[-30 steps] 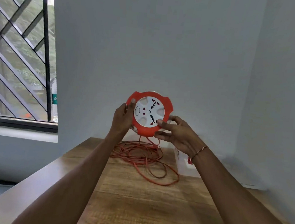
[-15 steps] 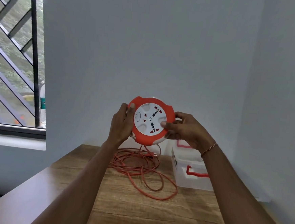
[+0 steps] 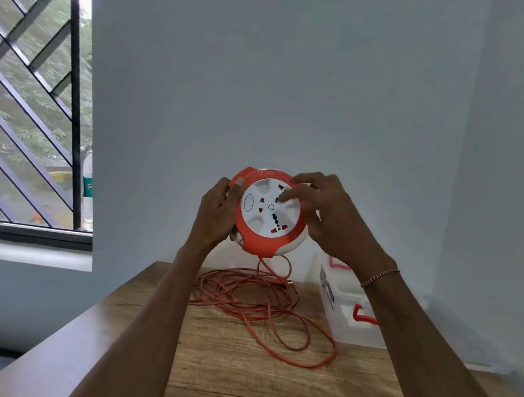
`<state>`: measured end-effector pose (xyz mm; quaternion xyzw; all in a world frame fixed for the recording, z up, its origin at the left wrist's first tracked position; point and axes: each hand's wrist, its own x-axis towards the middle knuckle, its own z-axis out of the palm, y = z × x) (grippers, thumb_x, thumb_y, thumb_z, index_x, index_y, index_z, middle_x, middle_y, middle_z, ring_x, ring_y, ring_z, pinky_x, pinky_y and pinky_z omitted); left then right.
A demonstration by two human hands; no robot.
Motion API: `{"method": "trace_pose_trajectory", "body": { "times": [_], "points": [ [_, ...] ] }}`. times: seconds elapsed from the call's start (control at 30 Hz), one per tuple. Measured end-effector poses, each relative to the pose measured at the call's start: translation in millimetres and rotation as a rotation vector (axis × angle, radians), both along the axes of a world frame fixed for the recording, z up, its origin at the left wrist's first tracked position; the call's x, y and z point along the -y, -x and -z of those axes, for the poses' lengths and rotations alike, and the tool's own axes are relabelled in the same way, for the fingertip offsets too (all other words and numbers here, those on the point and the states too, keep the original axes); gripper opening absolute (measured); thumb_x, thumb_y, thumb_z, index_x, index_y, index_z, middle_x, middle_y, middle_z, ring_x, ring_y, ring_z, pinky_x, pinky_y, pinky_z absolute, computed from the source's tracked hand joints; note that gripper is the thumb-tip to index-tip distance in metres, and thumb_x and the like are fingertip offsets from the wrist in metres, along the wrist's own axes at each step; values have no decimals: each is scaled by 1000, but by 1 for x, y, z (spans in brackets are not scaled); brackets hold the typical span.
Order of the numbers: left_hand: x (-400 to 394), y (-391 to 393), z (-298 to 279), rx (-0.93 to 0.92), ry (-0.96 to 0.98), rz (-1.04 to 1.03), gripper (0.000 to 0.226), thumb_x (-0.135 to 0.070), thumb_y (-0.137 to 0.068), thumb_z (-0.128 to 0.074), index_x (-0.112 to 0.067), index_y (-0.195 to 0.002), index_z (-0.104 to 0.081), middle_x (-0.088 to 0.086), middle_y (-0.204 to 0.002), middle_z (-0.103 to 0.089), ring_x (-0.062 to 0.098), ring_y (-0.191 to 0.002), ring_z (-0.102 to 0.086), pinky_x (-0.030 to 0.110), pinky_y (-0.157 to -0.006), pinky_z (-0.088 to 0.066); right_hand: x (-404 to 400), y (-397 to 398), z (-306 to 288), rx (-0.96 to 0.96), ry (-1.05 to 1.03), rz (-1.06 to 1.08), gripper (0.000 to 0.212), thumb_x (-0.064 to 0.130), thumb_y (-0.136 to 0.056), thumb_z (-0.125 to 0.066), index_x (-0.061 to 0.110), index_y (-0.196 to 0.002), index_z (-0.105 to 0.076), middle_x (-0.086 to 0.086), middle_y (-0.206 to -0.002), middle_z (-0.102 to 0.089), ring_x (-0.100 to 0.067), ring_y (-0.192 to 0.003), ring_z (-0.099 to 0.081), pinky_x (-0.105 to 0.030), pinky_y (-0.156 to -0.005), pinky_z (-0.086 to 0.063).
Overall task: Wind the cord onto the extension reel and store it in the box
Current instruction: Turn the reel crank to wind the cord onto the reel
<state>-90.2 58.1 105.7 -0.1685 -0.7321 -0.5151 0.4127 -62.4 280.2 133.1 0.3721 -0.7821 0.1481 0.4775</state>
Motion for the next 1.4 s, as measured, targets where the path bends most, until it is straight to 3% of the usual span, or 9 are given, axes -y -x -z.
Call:
{"method": "trace_pose_trajectory", "body": {
  "times": [0.1, 0.2, 0.53, 0.73, 0.93, 1.07, 1.2, 1.3, 1.4],
  "points": [
    [-1, -2, -2, -27, 31, 10, 43, -49, -99, -38, -10, -97, -57, -1, -75, -66, 8, -58, -65, 18, -51, -52, 9, -8, 2, 5, -165, 53, 48, 2, -73, -75, 37, -104, -67, 7, -136, -50, -15, -112, -37, -32, -73, -53],
    [-6, -4, -4, -30, 57, 38, 44, -50, -99, -37, -11, -99, -57, -1, -76, -68, 12, -61, -67, 20, -54, -55, 13, -13, 6, 25, -238, 133, 50, 14, -69, -83, 37, -110, -67, 6, -141, -47, -18, -115, -35, -37, -79, -53],
    [-15, -1, -3, -52, 73, 57, 35, -44, -102, -38, -16, -92, -55, -8, -71, -65, 5, -59, -65, 13, -51, -49, 19, -23, 6, -38, -270, 352, 62, 24, -67, -83, 46, -120, -60, -4, -135, -48, -26, -111, -40, -41, -81, -47],
    [-18, -1, -2, -39, 55, 82, 38, -46, -100, -39, -13, -101, -57, -4, -79, -69, 9, -66, -70, 19, -55, -56, 19, -23, 11, -39, -108, 391, 56, 43, -74, -64, 47, -128, -51, -7, -111, -57, -24, -98, -50, -37, -73, -51],
    [-21, -2, -4, -59, 49, 77, 42, -48, -100, -39, -9, -96, -56, 2, -74, -68, 15, -60, -68, 27, -53, -56, 26, -23, 13, 42, 107, 369, 67, 71, -76, -55, 30, -129, -57, -4, -112, -70, -23, -91, -67, -35, -76, -55],
    [-21, -1, -2, -45, 51, 66, 38, -45, -100, -39, -12, -100, -57, -5, -76, -69, 8, -62, -69, 17, -54, -55, 24, -27, 8, 37, 92, 389, 56, 63, -86, -49, 27, -127, -60, -3, -106, -72, -22, -87, -69, -35, -77, -57],
    [-20, 0, -2, -46, 50, 63, 40, -47, -99, -39, -12, -97, -56, -6, -73, -68, 6, -60, -67, 15, -52, -52, 13, -29, -3, -55, -41, 256, 22, 24, -85, -67, 25, -106, -71, -4, -109, -69, -22, -93, -57, -31, -70, -50],
    [-20, 0, -3, -49, 50, 76, 41, -48, -99, -38, -11, -97, -56, -6, -72, -67, 6, -58, -67, 15, -51, -51, 9, -30, -7, 74, -179, 222, 36, 12, -71, -80, 34, -99, -73, -2, -131, -55, -22, -115, -44, -37, -79, -52],
    [-21, -1, -4, -59, 52, 84, 42, -48, -98, -38, -10, -95, -56, -6, -70, -66, 7, -57, -66, 14, -51, -50, 14, -32, -4, 98, -259, 304, 53, 18, -70, -83, 42, -114, -65, 1, -142, -45, -23, -125, -37, -42, -91, -48]
  ]
}}
